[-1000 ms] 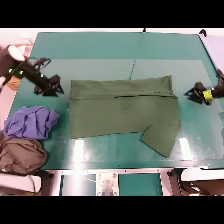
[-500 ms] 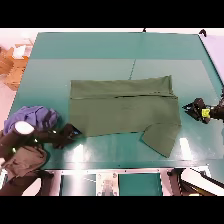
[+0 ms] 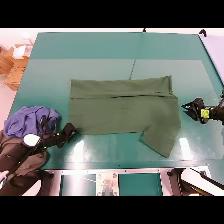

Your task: Fold the shirts.

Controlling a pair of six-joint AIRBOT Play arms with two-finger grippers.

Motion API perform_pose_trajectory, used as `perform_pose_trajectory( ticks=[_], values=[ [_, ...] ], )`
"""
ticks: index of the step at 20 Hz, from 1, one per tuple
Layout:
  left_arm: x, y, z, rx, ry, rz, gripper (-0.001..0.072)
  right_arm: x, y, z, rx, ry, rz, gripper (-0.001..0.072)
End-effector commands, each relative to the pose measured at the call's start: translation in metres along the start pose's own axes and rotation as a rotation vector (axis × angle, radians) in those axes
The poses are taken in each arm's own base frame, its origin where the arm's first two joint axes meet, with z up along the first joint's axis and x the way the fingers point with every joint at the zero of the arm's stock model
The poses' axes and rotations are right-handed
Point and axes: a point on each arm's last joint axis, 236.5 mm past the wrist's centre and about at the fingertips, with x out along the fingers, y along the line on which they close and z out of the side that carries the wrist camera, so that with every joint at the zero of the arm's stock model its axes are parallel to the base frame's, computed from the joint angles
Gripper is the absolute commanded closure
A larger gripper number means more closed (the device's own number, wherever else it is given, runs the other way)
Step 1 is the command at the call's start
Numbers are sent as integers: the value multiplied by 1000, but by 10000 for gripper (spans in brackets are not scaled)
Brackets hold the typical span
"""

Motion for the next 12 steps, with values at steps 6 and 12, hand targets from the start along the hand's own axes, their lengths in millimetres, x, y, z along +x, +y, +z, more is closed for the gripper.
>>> perform_pose_trajectory(
  ticks=[6,12],
  values=[
    [-5,-25,7,163,-13,-46,679,-20,-41,-60,211,182,-76,363],
    [-4,-24,3,171,2,-45,679,-15,-93,-139,319,278,-226,339]
  ],
)
